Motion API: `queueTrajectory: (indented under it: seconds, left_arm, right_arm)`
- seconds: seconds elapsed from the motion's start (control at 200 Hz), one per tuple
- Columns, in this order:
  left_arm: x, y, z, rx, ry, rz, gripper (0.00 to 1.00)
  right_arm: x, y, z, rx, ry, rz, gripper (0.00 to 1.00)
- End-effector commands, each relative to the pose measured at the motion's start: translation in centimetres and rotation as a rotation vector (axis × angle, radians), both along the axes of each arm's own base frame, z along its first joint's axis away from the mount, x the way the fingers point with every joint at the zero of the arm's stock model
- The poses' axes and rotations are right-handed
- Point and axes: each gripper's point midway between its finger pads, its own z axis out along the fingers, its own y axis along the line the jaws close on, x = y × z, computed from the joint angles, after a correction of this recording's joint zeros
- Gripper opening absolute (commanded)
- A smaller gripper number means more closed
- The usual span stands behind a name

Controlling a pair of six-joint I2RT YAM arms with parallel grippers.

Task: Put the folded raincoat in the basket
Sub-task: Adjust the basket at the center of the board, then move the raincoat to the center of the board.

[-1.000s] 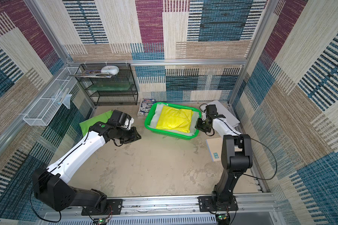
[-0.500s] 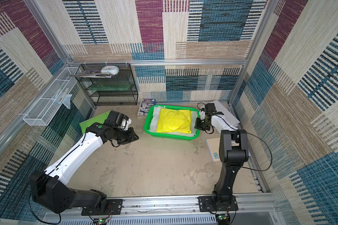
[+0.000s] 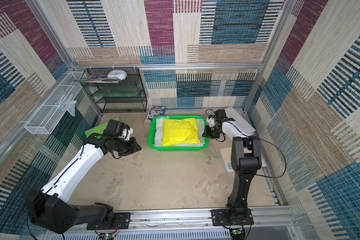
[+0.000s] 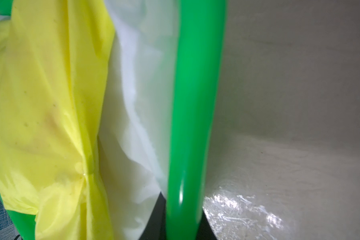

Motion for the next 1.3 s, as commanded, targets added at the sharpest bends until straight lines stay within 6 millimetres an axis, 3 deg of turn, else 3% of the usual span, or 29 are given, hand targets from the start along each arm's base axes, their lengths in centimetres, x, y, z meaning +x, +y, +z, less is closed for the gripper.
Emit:
queueTrajectory:
  seconds: [0.0,0.065,0.135,0.28,0.436,0.591,0.776,1.012,1.187,1.292]
  left_arm:
    - [0.1,2.4,-0.7,0.064,0.006,0.031,0.21]
    - [0.9,3.8,-1.4,0.09,0.022,0.079,0.23]
    - [2.4,5.6,-2.3,0.127,0.045,0.144,0.23]
    - [6.3,9.2,-4.0,0.274,0.087,0.262,0.23]
    - [11.6,11.7,-5.4,0.371,0.069,0.369,0.27]
    - [16.8,15.7,-7.0,0.42,0.083,0.488,0.32]
    - [20.2,18.2,-9.8,0.447,0.143,0.493,0.34]
    - [21.3,18.7,-14.8,0.453,0.228,0.455,0.35]
    - [19.2,17.9,-18.3,0.446,0.34,0.408,0.34]
    - [16.8,16.7,-18.7,0.412,0.401,0.416,0.33]
  right_arm:
    - [0.4,0.1,1.0,0.006,-0.02,0.003,0.48]
    - [0.6,-0.2,2.4,-0.004,-0.054,-0.029,0.61]
    - [0.7,-1.2,4.8,-0.024,-0.097,-0.114,0.66]
    - [-0.6,-3.0,8.5,-0.048,-0.148,-0.278,0.68]
    - [-3.4,-2.9,11.6,0.01,-0.241,-0.307,0.67]
    - [-6.5,-1.0,12.3,0.09,-0.285,-0.244,0.61]
    - [-9.5,0.2,12.6,0.098,-0.31,-0.183,0.61]
    - [-11.1,0.7,12.3,0.129,-0.325,-0.166,0.62]
    - [-11.5,1.3,11.9,0.146,-0.3,-0.141,0.61]
    - [-11.9,1.5,11.7,0.145,-0.295,-0.133,0.61]
